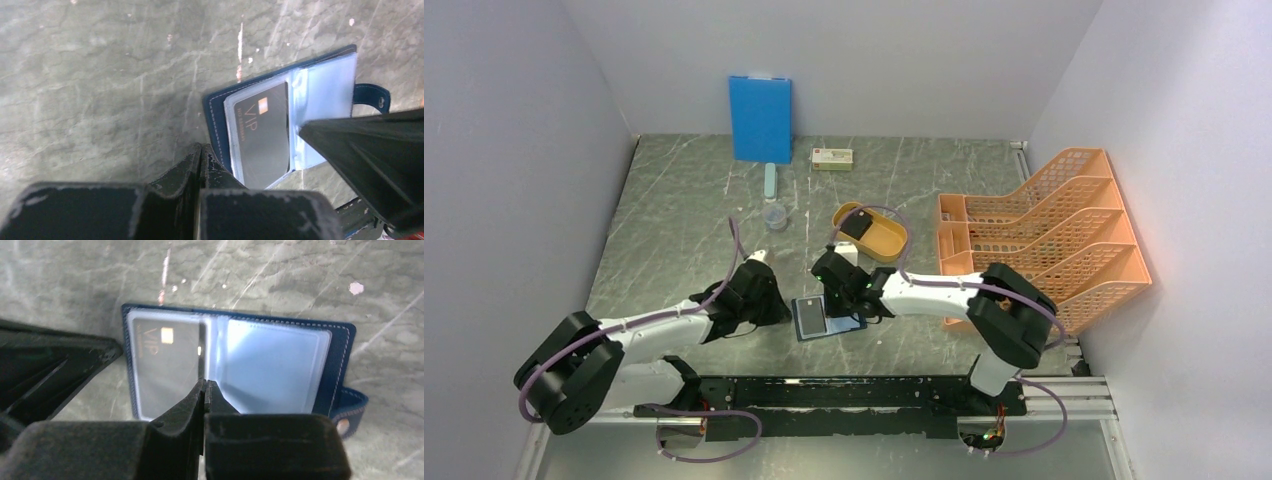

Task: Put the credit cards into the card holder
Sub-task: Adjust the credit card in the card holder, then close the card holder at the center of the board.

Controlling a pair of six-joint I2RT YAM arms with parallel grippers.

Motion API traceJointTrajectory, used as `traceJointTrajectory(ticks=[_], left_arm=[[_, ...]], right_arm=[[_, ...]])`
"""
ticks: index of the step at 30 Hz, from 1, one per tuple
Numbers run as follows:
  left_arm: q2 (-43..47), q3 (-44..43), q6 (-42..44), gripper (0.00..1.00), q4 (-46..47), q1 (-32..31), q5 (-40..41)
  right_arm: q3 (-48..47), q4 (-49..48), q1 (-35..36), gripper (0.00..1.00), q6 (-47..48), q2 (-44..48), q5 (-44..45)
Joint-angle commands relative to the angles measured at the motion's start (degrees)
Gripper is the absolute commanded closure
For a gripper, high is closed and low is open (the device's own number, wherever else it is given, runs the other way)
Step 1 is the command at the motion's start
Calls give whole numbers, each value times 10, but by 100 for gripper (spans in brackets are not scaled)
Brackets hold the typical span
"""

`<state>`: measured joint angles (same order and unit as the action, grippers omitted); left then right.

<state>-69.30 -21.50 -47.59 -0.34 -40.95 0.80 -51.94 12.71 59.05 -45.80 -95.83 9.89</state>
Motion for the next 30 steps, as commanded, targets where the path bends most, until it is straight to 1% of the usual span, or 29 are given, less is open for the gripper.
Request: traceJointTrajectory(ticks=[1,4,6,8,9,12,13,15,17,20,23,26,30], left_arm=[[28,-3,7,95,-78,1,51],[49,-5,7,95,-97,2,63],[62,-8,8,95,-109,2,67],[72,-13,8,94,-121,2,70],[78,-15,9,89,-129,2,71],[103,-9,3,68,-149,2,81],[114,-4,2,62,-149,2,81],[133,8,-1,51,-146,2,74],[143,16,-2,46,-138,2,58],[144,24,-2,46,-120,2,32],[132,25,1,47,-93,2,0],[114,25,1,48,-73,2,-14],[90,22,3,49,-58,2,-29]], right_arm=[[-5,40,6,89,10,78,21],[-12,76,5,64,32,118,29],[-24,116,4,52,46,133,54],[-29,146,-12,41,64,140,79],[-29,157,-20,39,73,141,77],[-19,159,-54,26,102,140,63],[-19,159,-62,24,109,134,57],[-17,156,-75,23,119,117,53],[-14,143,-88,25,123,98,46],[-6,116,-99,32,127,78,27],[-1,100,-109,42,127,58,13],[4,95,-117,54,125,49,12],[15,101,-123,62,124,52,14]])
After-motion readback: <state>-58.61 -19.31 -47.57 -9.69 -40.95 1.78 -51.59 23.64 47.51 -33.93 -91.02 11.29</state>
